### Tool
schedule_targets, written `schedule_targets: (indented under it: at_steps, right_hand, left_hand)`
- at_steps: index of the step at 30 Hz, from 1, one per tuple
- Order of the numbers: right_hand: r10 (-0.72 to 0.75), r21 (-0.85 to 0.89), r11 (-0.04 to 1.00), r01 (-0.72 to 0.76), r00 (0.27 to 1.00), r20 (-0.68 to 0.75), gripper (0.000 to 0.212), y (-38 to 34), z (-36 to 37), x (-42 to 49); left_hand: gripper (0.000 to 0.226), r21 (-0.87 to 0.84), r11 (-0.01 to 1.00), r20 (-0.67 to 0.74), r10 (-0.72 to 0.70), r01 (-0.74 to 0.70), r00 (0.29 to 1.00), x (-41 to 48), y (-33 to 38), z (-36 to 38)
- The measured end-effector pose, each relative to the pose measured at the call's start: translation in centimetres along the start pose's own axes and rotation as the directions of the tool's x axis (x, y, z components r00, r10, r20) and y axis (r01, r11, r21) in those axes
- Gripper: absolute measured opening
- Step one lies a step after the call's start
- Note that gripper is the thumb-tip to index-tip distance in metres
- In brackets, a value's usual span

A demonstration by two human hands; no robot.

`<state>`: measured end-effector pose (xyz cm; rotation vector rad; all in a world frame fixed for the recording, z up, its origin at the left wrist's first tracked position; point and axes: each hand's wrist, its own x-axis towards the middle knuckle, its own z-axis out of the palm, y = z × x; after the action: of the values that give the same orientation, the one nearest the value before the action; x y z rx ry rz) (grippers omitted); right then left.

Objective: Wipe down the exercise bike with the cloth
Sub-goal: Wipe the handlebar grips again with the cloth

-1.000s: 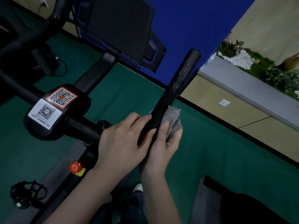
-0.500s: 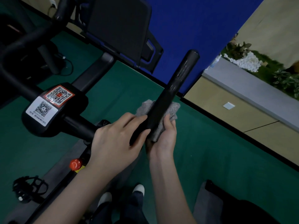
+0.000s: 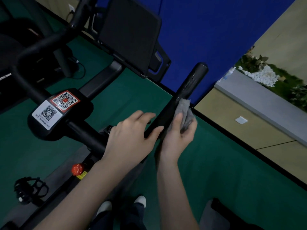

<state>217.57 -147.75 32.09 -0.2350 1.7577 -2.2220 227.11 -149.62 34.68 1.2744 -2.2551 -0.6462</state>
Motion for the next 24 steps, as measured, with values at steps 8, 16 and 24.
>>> schedule_targets:
  at_steps: [8, 16, 24]
  right_hand:
    - [-0.554, -0.307, 0.692, 0.653, 0.754, 0.353, 0.02, -0.1, -1.0, 0.9]
    - [-0.439, -0.252, 0.219, 0.943, 0.326, 0.837, 0.02, -4.1, -0.2, 7.1]
    - [0.189, -0.007, 0.012, 1.0, 0.005, 0.982, 0.016, -8.4, 2.9, 9.2]
  left_hand:
    - [0.037, -0.119, 0.993, 0.003, 0.011, -0.01, 1.0, 0.7, 0.0, 0.6]
    - [0.035, -0.144, 0.989, 0.019, -0.023, 0.026, 1.0, 0.8, 0.1, 0.9]
    - [0.035, -0.143, 0.989, 0.013, -0.044, 0.045, 0.999, 0.7, -0.1, 0.7]
